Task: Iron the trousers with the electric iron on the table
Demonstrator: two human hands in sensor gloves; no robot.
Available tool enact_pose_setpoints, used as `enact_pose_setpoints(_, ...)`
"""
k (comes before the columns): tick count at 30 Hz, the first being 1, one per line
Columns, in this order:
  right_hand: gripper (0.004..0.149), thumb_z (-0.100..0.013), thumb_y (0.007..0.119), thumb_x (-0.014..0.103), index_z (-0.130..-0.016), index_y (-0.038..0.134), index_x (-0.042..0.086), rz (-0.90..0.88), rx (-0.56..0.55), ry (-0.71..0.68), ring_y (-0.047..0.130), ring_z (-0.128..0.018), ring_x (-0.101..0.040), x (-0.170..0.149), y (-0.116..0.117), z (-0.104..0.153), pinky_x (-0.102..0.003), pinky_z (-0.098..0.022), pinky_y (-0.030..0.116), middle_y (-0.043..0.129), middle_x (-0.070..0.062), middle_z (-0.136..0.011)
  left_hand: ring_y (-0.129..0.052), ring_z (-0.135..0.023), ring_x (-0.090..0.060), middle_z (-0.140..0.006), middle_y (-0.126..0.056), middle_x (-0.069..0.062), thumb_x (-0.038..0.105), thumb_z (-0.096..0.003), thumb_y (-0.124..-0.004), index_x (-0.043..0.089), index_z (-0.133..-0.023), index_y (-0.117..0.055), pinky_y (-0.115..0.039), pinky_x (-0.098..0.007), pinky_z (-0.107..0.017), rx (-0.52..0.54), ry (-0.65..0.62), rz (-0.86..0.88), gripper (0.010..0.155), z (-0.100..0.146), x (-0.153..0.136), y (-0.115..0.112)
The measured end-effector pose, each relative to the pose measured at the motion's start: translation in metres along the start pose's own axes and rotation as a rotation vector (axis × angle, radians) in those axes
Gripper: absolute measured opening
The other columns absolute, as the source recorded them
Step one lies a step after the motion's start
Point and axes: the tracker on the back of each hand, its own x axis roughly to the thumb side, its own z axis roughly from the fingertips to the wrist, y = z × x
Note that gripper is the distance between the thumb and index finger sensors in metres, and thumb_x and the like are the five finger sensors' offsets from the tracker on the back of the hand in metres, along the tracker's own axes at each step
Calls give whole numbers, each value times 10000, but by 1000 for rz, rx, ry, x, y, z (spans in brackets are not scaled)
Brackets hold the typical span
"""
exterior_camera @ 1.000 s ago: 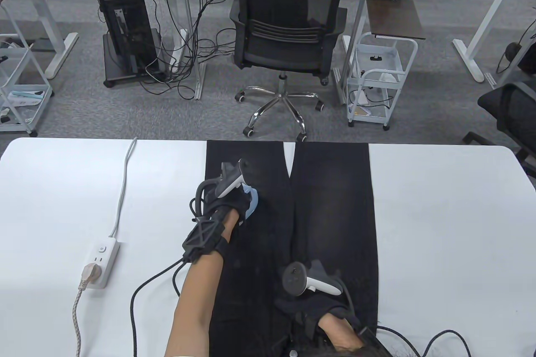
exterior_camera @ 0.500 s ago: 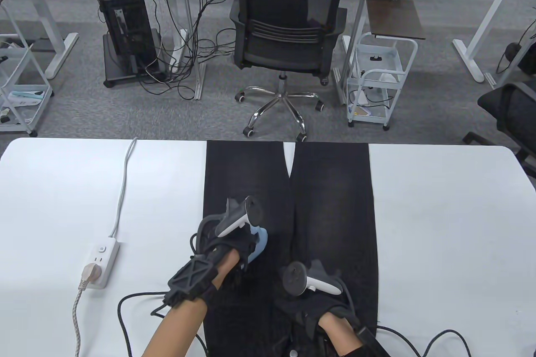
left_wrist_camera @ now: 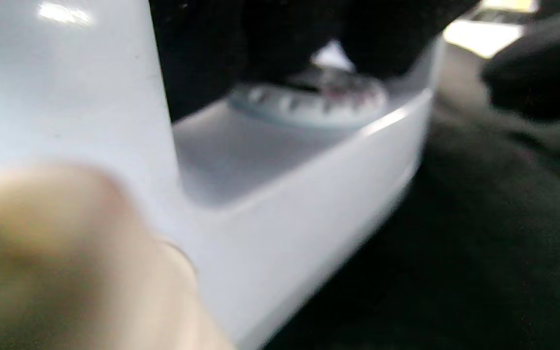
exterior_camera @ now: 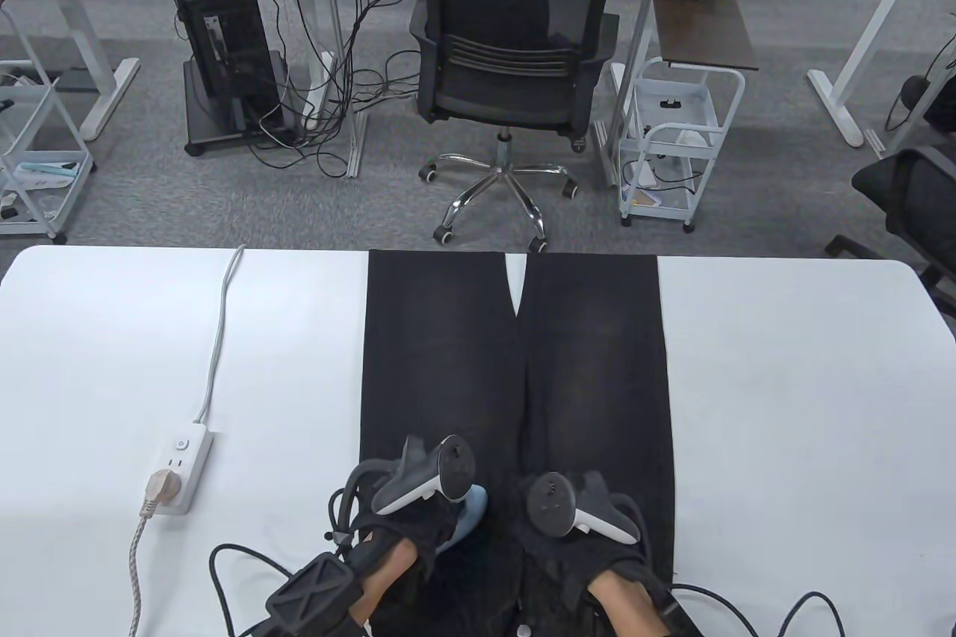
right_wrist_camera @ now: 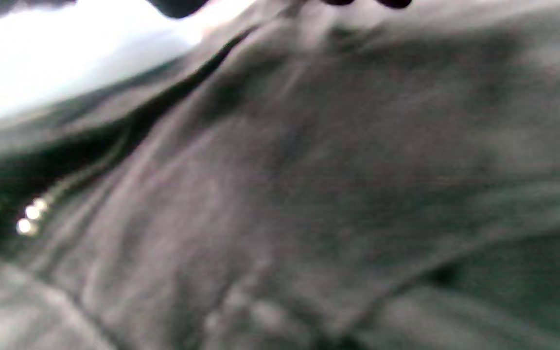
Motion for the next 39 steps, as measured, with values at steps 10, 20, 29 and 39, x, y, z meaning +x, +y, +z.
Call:
enact_pose_setpoints(10,631,-608,541,316,-1108,247,67,-23,-122,196,424,-1008,-542,-84,-32,55,-733,-657,426,324,-276,-1137,-994,-321,-133,-417,-956,18,447,-583,-796,90,-758,-782,-863,-478,-455,108,-210,-76,397,16,102,61)
enact_pose_setpoints(20,650,-598,525,293,-1100,155,110,-10,-37,301,301,-1025,-541,-126,7,42,-725,-665,386,144,-227,-1148,-996,-331,-131,-425,-957,22,454,-581,-791,95,-764,-777,-862,-480,-463,-13,-310,-137,403,-27,186,0)
enact_pose_setpoints(29,640,-610,452,263,-1073,30,128,-37,155,340,51,-990,-544,-125,20,30,-750,-652,286,-56,-224,-1104,-984,-354,-131,-445,-945,23,450,-602,-784,95,-786,-758,-852,-479,-489,-23,-226,-86,400,-79,184,15)
enact_pose_setpoints(39,657,-611,453,249,-1081,25,83,-21,173,341,56,-989,-549,-123,19,30,-750,-652,296,-62,-249,-1098,-979,-366,-119,-457,-939,38,464,-606,-775,112,-796,-749,-849,-465,-505,42,15,-59,401,-172,161,52)
